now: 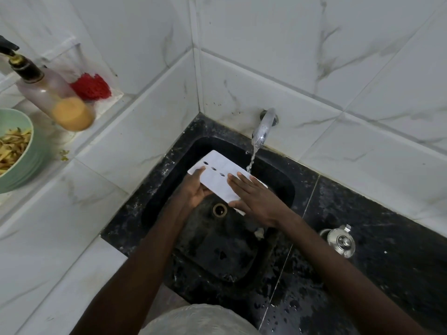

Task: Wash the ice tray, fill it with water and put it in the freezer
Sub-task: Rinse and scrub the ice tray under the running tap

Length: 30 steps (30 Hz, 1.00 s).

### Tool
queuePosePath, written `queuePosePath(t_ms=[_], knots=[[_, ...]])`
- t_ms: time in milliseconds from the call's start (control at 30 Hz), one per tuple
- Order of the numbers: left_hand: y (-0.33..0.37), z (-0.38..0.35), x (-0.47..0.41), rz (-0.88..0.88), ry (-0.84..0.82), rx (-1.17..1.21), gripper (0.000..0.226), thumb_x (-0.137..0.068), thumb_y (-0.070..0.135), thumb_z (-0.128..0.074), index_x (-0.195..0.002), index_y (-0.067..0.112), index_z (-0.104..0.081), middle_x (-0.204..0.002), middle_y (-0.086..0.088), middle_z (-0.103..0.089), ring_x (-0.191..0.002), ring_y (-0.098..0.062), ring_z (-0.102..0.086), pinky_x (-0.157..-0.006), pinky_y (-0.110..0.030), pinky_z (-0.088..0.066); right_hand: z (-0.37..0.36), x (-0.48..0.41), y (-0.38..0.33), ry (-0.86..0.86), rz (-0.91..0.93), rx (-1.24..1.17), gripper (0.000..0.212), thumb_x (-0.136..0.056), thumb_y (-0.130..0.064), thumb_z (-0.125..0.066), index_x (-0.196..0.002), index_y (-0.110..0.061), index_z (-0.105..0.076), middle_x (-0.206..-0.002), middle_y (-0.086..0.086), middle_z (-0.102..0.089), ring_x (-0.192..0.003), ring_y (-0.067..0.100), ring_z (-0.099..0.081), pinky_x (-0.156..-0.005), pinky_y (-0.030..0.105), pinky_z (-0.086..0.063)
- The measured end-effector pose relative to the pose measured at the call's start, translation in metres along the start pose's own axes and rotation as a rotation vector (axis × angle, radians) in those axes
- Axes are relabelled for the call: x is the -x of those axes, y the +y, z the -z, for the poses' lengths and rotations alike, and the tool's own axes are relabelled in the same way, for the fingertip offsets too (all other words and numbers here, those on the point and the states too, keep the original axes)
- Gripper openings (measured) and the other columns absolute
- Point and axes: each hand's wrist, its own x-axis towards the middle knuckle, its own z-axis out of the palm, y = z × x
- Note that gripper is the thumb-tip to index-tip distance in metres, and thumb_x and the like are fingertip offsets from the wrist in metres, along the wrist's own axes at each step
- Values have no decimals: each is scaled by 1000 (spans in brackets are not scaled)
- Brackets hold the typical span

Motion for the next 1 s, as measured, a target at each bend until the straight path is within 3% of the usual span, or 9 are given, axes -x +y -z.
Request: queuePosePath(t_ms=[100,133,300,500,600,700,800,900,1000], knots=[[-19,-19,7,41,-60,16,43,-108,19,-50,-145,-2,-52,-146,-23,-57,-131,-36,-60,-104,-52,-53,2,-26,-10,-8,-19,-13,90,-97,-76,-7,-167,-18,-5,-174,-5,4,-160,12,11,-131,37,4],[-19,-19,8,29,-76,23,42,-108,20,-50,-144,-2,-54,-145,-23,-58,-130,-35,-61,-103,-50,-54,3,-32,-12,-4,-20,-10,90,-98,-75,-9,-167,-18,-5,-174,-5,4,-160,12,11,-131,37,3],[24,13,-1,-76,40,10,21,-104,21,-58,-120,8,-63,-112,-17,-74,-82,-23,-78,-60,-40,-63,2,-15,-2,11,26,35,79,-107,-66,-26,-167,-22,-2,-174,-8,7,-159,9,14,-130,33,8],[16,17,0,-66,62,-24,17,-106,24,-56,-118,13,-61,-117,-16,-73,-96,-27,-73,-74,-46,-62,-12,-8,1,-46,6,15,79,-107,-66,-25,-167,-23,1,-173,-10,10,-159,8,16,-131,35,6],[-7,-6,16,33,25,-47,17,-107,23,-53,-114,8,-60,-105,-14,-72,-87,-24,-69,-73,-40,-59,-13,-22,-9,-55,-15,-40,80,-106,-65,-28,-167,-21,1,-173,-9,12,-159,10,16,-131,36,6],[-6,-4,15,38,-17,-16,20,-108,20,-52,-111,5,-64,-103,-12,-72,-88,-23,-71,-85,-44,-57,-13,-18,-10,-30,-4,-39,81,-106,-66,-27,-167,-21,0,-173,-10,11,-159,9,16,-130,34,8],[11,19,2,-51,51,-24,25,-104,22,-59,-124,8,-61,-115,-16,-74,-90,-25,-74,-71,-43,-63,-16,3,-2,-15,17,-23,80,-105,-70,-21,-167,-24,2,-173,-12,11,-158,6,18,-129,32,9],[25,33,-3,-71,96,-1,26,-105,22,-57,-128,9,-59,-122,-18,-71,-96,-27,-72,-74,-48,-60,-21,21,5,-17,-2,-57,79,-106,-70,-25,-167,-29,2,-173,-15,10,-157,2,18,-130,33,8],[18,26,-2,-45,93,-9,24,-105,23,-57,-125,10,-59,-114,-15,-73,-91,-26,-73,-64,-43,-61,-23,18,6,-14,-23,-59,79,-106,-69,-26,-167,-28,0,-173,-13,9,-157,3,18,-131,36,5]])
